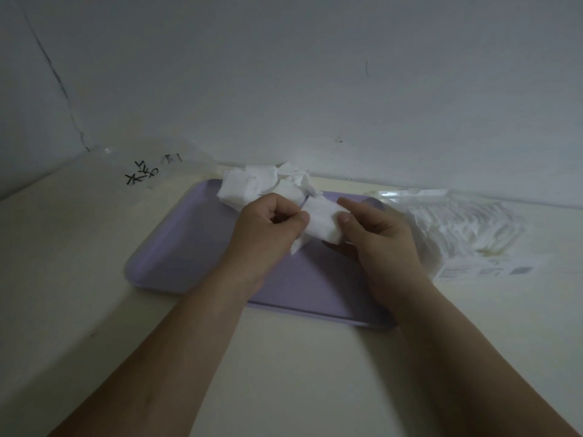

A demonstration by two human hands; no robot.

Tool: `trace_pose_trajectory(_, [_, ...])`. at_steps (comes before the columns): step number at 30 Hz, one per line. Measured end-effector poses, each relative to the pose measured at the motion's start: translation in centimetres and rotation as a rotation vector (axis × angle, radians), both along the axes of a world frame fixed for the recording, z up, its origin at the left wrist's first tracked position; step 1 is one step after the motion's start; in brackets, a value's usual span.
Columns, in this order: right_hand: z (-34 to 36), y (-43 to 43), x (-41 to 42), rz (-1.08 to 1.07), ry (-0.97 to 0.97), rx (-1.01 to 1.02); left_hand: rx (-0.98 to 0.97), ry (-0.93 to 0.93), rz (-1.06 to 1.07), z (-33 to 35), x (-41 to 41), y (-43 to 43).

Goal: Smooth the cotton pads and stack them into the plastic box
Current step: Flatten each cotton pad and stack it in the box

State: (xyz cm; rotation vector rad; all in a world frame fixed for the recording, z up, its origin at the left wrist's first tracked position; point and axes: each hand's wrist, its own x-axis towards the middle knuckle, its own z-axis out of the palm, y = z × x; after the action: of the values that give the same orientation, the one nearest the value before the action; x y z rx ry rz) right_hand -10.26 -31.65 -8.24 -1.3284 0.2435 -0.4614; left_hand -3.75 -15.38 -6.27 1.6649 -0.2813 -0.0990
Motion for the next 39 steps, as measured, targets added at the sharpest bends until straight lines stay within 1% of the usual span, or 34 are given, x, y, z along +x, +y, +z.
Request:
trace_pose_trajectory(3, [0.0, -0.2, 0.0, -0.044, 0.011, -0.025, -0.011, -0.021, 0.009, 0.1, 0.1, 0.2])
trace_pose_trajectory(5, [-0.2, -0.4, 0.0, -0.081, 0.021, -0.091, -0.024, -0.036, 0.016, 0.2, 0.1, 0.1])
trace_pose_trajectory(7, [-0.6, -0.6, 0.1, -0.101, 0.043, -0.172, -0.093, -0.035, 0.016, 0.6, 0.1, 0.3])
trace_pose_trajectory(8, [-0.7, -0.6, 0.2, -0.104, 0.053, -0.189, -0.164, -0.012, -0.019, 0.8, 0.2, 0.5])
trace_pose_trajectory(10, [-0.7, -0.6, 0.1, -0.099, 0.051, -0.212, -0.295, 0.058, -0.158, 1.4, 0.2, 0.6])
trace_pose_trajectory(11, [-0.6, -0.6, 0.0, -0.092, 0.041, -0.235, -0.302, 0.072, -0.206, 1.5, 0.0, 0.6])
trace_pose_trajectory(13, [-0.4, -0.5, -0.1, -0.053, 0.009, -0.243, -0.214, 0.053, -0.186, 1.1, -0.4, 0.1])
trace_pose_trajectory(15, [-0.2, -0.1, -0.2, 0.002, -0.008, -0.163, -0.130, 0.031, -0.123, 0.3, -0.4, -0.4])
trace_pose_trajectory(17, [0.0, 0.1, -0.3, 0.015, -0.003, -0.110, -0.107, 0.035, -0.097, -0.1, -0.3, -0.6])
trace_pose_trajectory(22, [0.9, 0.7, -0.7, 0.062, -0.014, -0.080, -0.076, 0.007, -0.081, -0.2, -0.5, -0.5])
trace_pose_trajectory(26, [1.6, 0.6, -0.7, 0.061, 0.046, 0.048, 0.013, -0.056, -0.016, -0.5, -0.3, -0.6])
trace_pose_trajectory(27, [1.7, 0.6, -0.8, 0.069, 0.042, 0.053, 0.026, -0.066, -0.008, -0.5, -0.3, -0.6])
trace_pose_trajectory(29, [1.4, 0.6, -1.0, 0.071, 0.015, -0.038, 0.048, -0.067, -0.024, -0.6, -0.3, -0.6])
trace_pose_trajectory(32, [0.3, 0.3, -0.7, -0.036, 0.044, -0.141, 0.126, -0.118, -0.014, -0.3, 0.3, 0.0])
trace_pose_trajectory(34, [-0.1, 0.0, -0.6, -0.086, 0.062, -0.173, 0.298, -0.210, 0.075, -0.1, 1.3, 1.2])
trace_pose_trajectory(36, [0.0, -0.3, -0.6, -0.118, 0.067, -0.246, 0.544, -0.289, 0.120, -0.4, 2.4, 2.4])
trace_pose_trajectory(38, [0.4, -0.3, -0.9, -0.126, 0.065, -0.398, 0.700, -0.279, 0.048, -0.9, 2.9, 2.9])
trace_pose_trajectory(39, [0.6, -0.2, -0.9, -0.123, 0.074, -0.477, 0.731, -0.275, 0.017, -1.1, 2.9, 2.9])
